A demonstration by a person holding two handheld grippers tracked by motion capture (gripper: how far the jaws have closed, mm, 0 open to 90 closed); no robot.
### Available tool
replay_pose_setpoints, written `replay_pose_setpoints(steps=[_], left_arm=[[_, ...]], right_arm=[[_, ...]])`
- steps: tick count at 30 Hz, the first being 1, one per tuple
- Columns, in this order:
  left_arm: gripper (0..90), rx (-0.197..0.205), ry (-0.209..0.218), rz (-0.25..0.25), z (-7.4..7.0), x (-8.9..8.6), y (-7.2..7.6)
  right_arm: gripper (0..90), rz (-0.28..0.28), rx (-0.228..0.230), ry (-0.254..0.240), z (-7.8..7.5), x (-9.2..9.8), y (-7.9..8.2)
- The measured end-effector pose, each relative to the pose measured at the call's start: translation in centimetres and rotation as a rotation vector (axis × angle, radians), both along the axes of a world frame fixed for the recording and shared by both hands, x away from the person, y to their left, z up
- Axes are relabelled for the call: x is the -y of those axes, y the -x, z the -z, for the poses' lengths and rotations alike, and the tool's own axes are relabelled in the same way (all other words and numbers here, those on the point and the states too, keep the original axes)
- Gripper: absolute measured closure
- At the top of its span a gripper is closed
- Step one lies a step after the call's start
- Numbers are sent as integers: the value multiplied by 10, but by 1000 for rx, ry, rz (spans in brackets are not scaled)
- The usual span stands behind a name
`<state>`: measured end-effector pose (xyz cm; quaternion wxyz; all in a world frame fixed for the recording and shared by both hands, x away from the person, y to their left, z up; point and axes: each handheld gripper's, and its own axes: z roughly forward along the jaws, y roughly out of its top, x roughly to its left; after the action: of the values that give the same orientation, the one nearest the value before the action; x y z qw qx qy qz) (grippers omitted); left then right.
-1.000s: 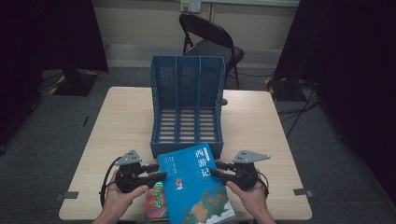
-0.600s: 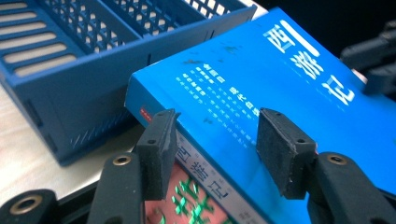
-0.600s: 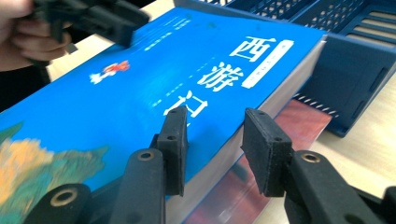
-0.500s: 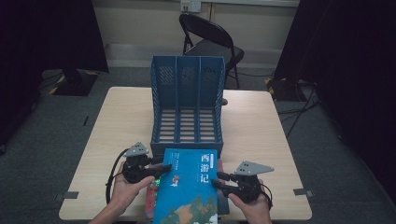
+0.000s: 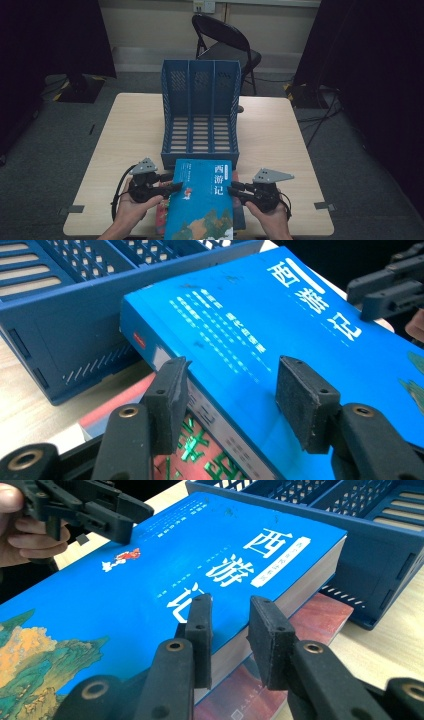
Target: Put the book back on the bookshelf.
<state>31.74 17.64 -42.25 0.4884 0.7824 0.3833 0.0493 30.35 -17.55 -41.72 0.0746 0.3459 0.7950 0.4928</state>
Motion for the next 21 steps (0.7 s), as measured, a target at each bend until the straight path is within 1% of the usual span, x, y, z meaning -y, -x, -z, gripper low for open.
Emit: replay_pose_setpoints(steps=[2, 3, 6, 7, 10, 12, 13, 14, 15, 16, 17, 18, 19, 20, 21], left_arm=[[468, -13, 10, -5, 1, -2, 1], [468, -12, 10, -3, 1, -2, 1], [468, -11, 12, -3, 1, -4, 1], [482, -19, 32, -6, 3, -8, 1], [499, -23, 43, -1, 4, -10, 0], [499, -15, 50, 5, 5, -12, 0], [491, -1, 57, 7, 6, -11, 0], [488, -1, 57, 7, 6, -11, 0], [483, -6, 59, 17, 7, -12, -2], [468, -6, 59, 17, 7, -12, -2], [437, -21, 62, 20, 8, -12, -4], [433, -21, 62, 20, 8, -12, -4], [426, -54, 70, 17, 7, -12, -6], [426, -60, 67, 18, 7, -11, -7], [419, -51, 60, 13, 7, -10, -6]], right_arm=[[715, 3, 3, 5, 0, -1, -1], [716, 5, 16, 13, 0, -3, -1], [717, 4, 19, 11, 0, -4, -3], [719, 9, 21, 9, 0, -5, -4], [718, 5, 21, 13, 0, -6, -6], [711, 2, 28, 13, -1, -6, -6], [589, -3, 24, 6, -1, -6, -7], [589, -3, 24, 6, -1, -6, -7], [560, 12, 22, 10, 0, -9, -10], [560, 12, 22, 10, 0, -9, -10], [528, 20, 20, 17, -2, -12, -15], [528, 20, 20, 17, -2, -12, -15], [497, 35, 13, 25, -3, -15, -20], [497, 35, 13, 25, -3, -15, -20], [482, 37, 4, 32, -3, -16, -23]])
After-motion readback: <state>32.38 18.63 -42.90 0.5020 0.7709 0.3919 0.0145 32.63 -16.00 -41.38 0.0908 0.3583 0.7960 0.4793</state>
